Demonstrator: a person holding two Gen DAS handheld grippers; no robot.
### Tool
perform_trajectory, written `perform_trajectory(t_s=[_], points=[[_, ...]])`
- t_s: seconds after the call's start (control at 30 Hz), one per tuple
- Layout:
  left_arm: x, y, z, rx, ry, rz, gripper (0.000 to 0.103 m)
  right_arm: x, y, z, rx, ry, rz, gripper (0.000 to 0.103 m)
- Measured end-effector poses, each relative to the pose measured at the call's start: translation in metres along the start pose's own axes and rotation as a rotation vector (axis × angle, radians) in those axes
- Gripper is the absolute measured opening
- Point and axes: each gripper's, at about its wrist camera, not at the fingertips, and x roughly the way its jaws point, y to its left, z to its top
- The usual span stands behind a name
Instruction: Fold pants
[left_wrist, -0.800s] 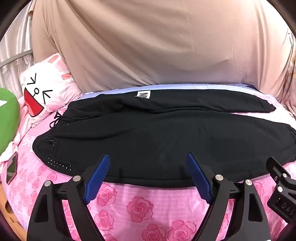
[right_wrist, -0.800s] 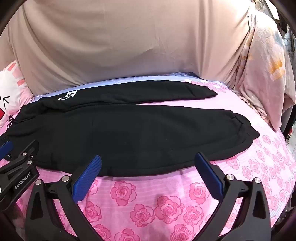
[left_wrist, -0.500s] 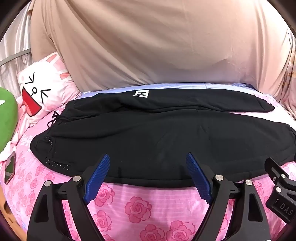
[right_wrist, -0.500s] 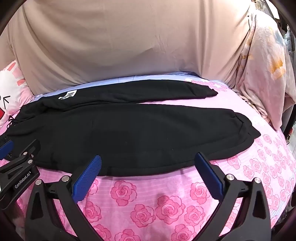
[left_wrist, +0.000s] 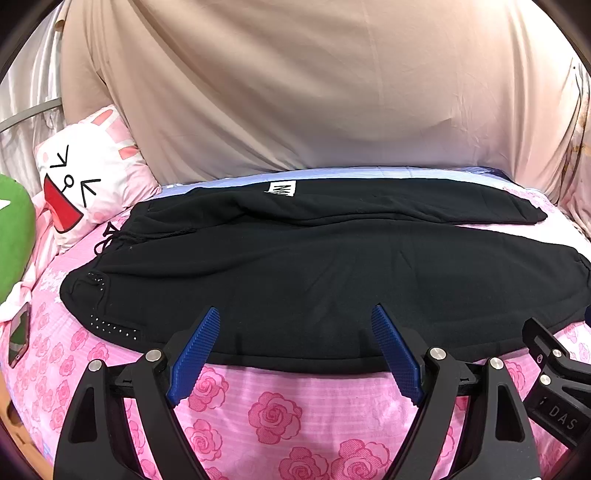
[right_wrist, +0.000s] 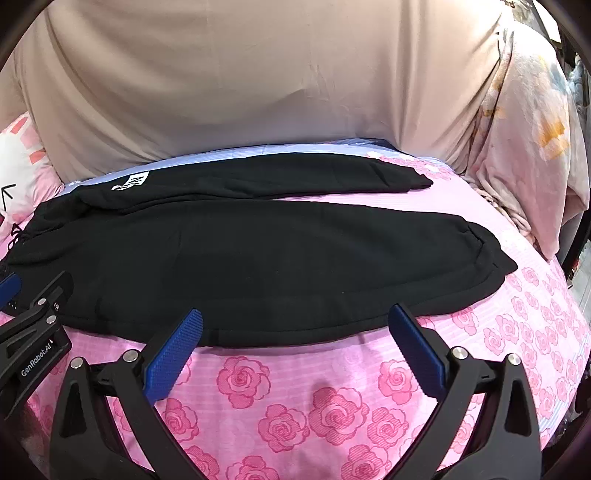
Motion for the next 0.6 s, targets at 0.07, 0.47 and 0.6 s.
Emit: perform_trajectory(t_s=[0.07,0.47,0.6], points=[[0.0009,0.0004,0.0002,0.001,0.004,-0.002,0.081,0.0003,0.0001,0.0002,0.002,0.002,-0.001,0.098],[0.0026,-0.0002,-0.0006,0.006,0.009,-0.005,0.081,0.0003,0.0015,0.0011,-0.009,0.006,-0.001,0.098],[0.0025,0.0007,-0.0007,0.007,0.009,-0.007,0.081,0.0001,0.0023,0.0024,-0.01,0.007,-0.002,0.098]])
